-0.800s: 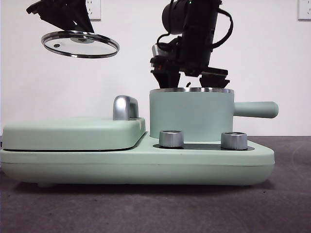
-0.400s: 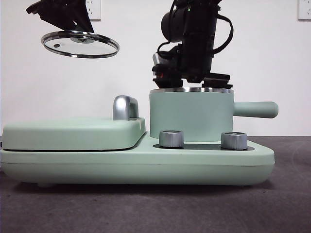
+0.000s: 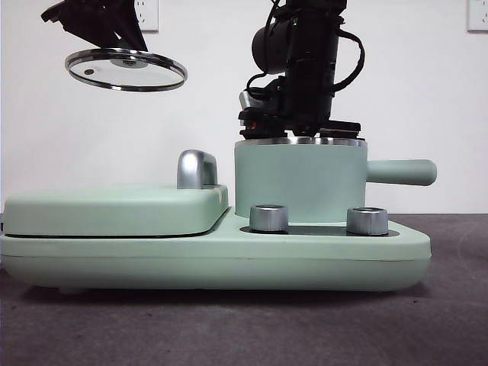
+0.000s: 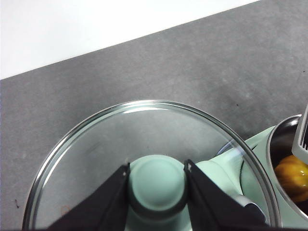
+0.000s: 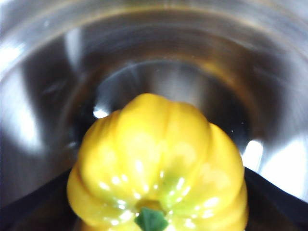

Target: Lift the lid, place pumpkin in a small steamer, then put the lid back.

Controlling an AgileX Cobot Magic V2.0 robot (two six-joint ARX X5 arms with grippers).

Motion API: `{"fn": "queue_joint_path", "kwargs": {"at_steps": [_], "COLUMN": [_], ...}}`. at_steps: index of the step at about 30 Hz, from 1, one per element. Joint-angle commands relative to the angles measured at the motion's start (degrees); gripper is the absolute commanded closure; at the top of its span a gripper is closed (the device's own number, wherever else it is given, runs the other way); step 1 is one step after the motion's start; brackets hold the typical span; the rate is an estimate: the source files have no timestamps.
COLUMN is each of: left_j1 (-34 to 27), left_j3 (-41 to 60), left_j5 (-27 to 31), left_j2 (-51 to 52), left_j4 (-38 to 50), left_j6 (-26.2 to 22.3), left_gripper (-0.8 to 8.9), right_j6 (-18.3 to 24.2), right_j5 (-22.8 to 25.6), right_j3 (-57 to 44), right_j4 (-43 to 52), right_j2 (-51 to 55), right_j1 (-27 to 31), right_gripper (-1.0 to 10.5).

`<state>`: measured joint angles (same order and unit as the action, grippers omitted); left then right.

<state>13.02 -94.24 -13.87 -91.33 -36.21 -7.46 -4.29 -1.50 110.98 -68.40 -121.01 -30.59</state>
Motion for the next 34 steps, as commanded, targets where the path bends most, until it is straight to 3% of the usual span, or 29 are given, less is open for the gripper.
{"fn": "queue_joint_path", "kwargs": {"at_steps": [1,6,22,34], "left_j1": [0.11,0.11,0.13,1.25], "left_j3": [-2.01,-2.01,-2.01,-1.7], "left_j5": [-0.5,-0.5,-0.5,-0.57], "left_j2": [0.24,0.24,0.22,0.22], "left_j4": [1.53,1.57,1.6,1.44], "left_j6": [0.48,0.48,1.07,1.09], "left_gripper": [7.37,7.37,7.37,7.37], "right_j6": [0.28,0.28,0.24,0.24], "right_j5": [-0.02,0.02,0.09,2.97], "right_j3": [1.6,1.6,6.49,4.0], "right_j4": [-0.02,0.26,-4.57,-12.33], "right_j2": [-1.99,-1.99,2.51,17.33], "right_j1": [-0.44,-0.46,-0.35,0.02], "right_gripper": [6.0,4.2,4.2,4.2]}}
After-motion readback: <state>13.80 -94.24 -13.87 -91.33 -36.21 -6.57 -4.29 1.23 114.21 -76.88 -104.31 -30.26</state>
